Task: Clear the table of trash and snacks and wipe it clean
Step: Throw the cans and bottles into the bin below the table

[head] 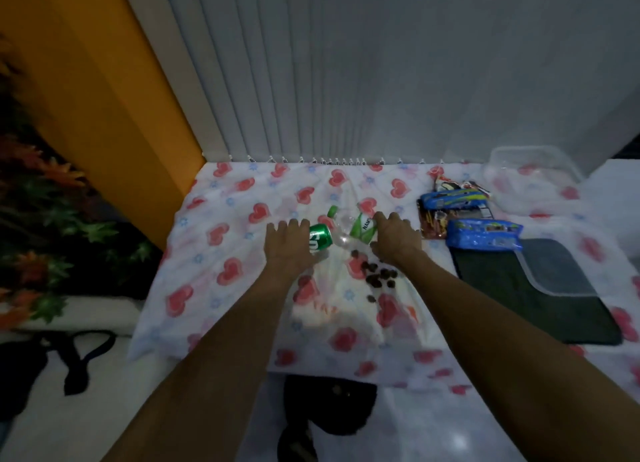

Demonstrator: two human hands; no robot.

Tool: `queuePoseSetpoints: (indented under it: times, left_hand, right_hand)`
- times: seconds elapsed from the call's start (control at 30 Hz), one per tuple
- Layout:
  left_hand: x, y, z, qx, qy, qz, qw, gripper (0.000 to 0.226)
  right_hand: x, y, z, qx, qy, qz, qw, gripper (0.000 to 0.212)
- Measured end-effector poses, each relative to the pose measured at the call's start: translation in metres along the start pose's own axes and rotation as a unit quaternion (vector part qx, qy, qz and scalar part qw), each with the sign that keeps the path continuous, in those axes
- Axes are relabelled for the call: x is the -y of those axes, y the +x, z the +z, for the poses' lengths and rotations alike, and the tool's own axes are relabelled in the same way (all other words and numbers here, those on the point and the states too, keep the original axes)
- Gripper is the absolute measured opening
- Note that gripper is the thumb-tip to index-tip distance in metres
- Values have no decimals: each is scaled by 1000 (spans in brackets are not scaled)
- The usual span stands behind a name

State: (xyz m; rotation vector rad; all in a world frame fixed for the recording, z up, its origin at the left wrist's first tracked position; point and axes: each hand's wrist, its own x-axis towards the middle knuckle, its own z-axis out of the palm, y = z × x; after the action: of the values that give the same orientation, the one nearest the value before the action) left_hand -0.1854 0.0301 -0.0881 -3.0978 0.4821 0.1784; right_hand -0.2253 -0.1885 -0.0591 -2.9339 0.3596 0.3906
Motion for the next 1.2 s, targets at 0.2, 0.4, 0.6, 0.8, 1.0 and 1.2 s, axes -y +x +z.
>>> queuePoseSetpoints:
  times: [0.2, 0.4, 0.6, 0.8, 1.0, 1.2]
  left_hand:
    - [-34, -126, 35, 41, 13, -15, 999, 75]
    - [-68, -194, 59, 112, 28, -11, 993, 64]
    - [-96, -227, 86, 111, 8, -5, 994, 64]
    - [-97, -228, 180, 227, -138, -75, 961, 86]
    - [-80, -217, 285, 267, -164, -128, 941, 96]
    - [-70, -201, 324, 261, -185, -158, 934, 91]
  right_hand:
    - [-32, -108, 37, 50, 68, -6, 996, 62]
    - [-52, -167, 81, 82, 122, -9, 989, 73]
    - [-56, -204, 137, 91, 174, -31, 980, 55]
    - [-58, -209, 230, 106, 202, 0, 974, 62]
    - [-64, -197, 339, 100, 249, 48, 962, 56]
    - [-49, -177, 380, 82, 283, 92, 951, 54]
